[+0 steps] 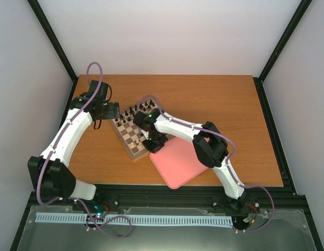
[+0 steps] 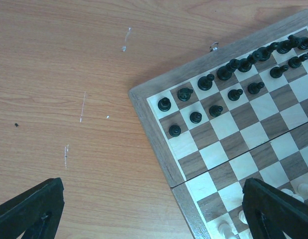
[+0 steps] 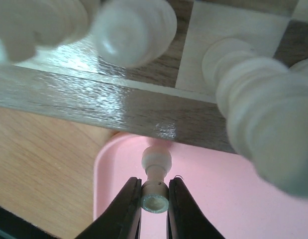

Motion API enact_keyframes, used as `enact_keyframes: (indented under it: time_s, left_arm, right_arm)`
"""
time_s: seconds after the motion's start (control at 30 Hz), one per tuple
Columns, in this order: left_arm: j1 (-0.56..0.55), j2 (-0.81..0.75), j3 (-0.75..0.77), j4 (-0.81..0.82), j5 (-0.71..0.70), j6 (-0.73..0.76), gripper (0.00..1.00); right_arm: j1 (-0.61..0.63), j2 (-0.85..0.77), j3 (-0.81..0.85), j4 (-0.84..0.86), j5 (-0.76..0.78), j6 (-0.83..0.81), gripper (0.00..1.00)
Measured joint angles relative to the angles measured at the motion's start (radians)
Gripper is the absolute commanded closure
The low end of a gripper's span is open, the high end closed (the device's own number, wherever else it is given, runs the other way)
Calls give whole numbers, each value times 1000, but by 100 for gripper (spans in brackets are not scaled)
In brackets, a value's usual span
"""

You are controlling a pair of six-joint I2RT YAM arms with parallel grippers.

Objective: Set up the chess pieces on the board
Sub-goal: Pick up the chess piece from the storage box, then place the chess piece on the chessboard.

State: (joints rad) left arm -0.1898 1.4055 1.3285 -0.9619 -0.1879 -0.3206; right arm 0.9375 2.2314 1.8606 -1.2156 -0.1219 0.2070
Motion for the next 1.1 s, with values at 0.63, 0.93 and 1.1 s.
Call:
enact_keyframes:
  time_s: [0.63, 0.93, 1.1]
  left_arm:
    - [0, 0, 0, 0, 5, 0, 0]
    - [0, 0, 0, 0, -5, -1, 0]
    - [8, 0, 0, 0, -14, -1, 0]
  right_arm:
    - [73, 29, 412, -108, -55, -8, 90]
    - [90, 103, 432, -123, -76, -19, 90]
    - [90, 135, 465, -125, -76, -19, 90]
